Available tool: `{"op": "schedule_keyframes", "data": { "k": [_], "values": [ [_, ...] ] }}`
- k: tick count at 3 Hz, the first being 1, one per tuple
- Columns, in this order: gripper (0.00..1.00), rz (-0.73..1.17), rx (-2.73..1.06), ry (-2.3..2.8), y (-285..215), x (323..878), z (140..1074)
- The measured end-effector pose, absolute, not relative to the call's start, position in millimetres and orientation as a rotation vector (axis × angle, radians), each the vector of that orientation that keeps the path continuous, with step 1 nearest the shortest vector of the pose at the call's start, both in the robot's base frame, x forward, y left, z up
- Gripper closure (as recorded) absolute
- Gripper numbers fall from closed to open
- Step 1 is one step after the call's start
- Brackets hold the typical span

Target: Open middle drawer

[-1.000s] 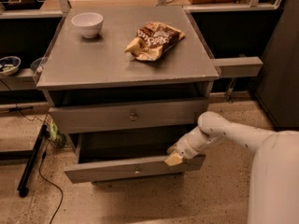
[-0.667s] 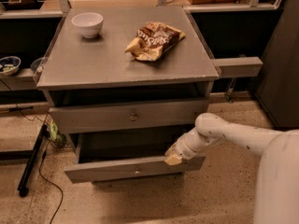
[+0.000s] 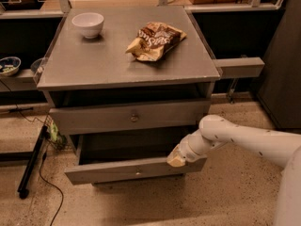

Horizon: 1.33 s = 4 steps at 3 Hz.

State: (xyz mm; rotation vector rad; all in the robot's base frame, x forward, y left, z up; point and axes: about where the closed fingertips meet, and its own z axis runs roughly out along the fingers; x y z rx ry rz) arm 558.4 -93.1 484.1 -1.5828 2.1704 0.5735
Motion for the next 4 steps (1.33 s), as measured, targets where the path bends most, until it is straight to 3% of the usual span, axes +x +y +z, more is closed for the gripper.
{"op": "schedule_keyframes", "data": {
  "k": [2, 4],
  "values": [
    [0.58, 0.573, -1.583, 2.170, -93.2, 558.2, 484.3],
    [0.04, 0.573, -1.583, 2.170, -93.1, 558.2, 484.2]
  ]
}}
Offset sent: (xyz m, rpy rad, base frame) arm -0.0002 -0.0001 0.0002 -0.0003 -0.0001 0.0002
